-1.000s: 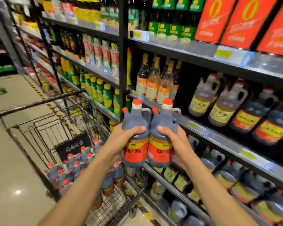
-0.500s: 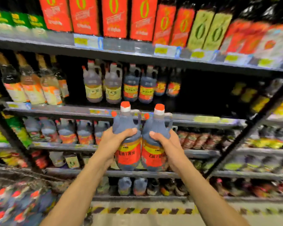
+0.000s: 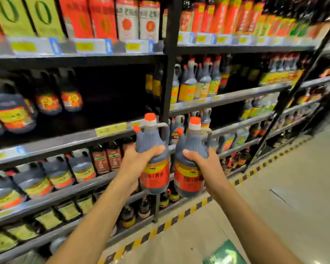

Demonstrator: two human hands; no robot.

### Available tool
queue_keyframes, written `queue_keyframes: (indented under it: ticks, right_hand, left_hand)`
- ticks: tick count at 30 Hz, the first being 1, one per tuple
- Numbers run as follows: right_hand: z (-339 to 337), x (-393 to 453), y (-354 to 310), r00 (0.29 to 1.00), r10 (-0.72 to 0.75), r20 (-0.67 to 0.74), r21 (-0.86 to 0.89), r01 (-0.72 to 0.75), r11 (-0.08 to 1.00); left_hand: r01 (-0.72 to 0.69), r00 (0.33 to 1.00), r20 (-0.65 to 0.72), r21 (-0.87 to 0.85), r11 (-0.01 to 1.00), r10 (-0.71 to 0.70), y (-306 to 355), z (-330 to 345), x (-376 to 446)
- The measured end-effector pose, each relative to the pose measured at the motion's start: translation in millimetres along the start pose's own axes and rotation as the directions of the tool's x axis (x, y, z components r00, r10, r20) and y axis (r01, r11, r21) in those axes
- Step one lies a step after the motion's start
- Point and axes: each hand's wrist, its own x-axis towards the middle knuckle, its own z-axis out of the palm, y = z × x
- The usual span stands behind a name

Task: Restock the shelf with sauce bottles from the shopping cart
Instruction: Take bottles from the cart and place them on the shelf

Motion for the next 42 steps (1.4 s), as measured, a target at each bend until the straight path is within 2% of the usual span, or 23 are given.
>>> queue_keyframes:
  ticks: [8, 14, 17, 25, 31, 36, 42]
  right_hand:
    - [-178.4, 34.7, -17.1, 0.961, -0.018, -0.277, -0.011, 0.016, 1.000]
    - [-265.2, 73.5, -18.9, 0.909, -0.030, -0.416, -0.024, 0.022, 0.999]
    - [-301.9, 99.9, -17.5, 0.886, -0.026, -0.463, -0.011, 0.024, 1.000]
    - [-391.9, 202.4, -21.1, 0.878, -0.001, -0.478, -0.020, -0.010, 1.000]
    - [-447.6, 282.8, -31.0, 0.905, 0.014, -0.426, -0.016, -0.024, 1.000]
    - [-481.4, 343.5, -37.4, 0.943, 0.019, -0.333, -0.005, -0.022, 1.000]
    - [-511.7, 415.2, -49.6, 0.989, 0.018, -0.145, 0.010, -0.017, 1.000]
  left_hand:
    - [0.065, 0.964, 0.257, 0.010, 0.998, -0.065, 0.2, 185.4, 54.5]
    - [0.054, 0.896, 0.439, 0.055, 0.997, -0.073, -1.3, 298.7, 95.7]
    - [0.064, 0.874, 0.477, 0.072, 0.995, -0.091, -4.8, 346.1, 124.3]
    - [0.107, 0.855, 0.503, 0.066, 0.992, -0.126, -10.3, 457.0, 212.9]
    - [0.094, 0.866, 0.487, 0.071, 0.993, -0.117, -7.2, 518.4, 278.9]
    - [0.107, 0.892, 0.434, 0.068, 0.992, -0.126, -9.5, 553.2, 320.8]
    - [0.120, 0.938, 0.320, 0.062, 0.991, -0.134, -1.3, 587.6, 362.3]
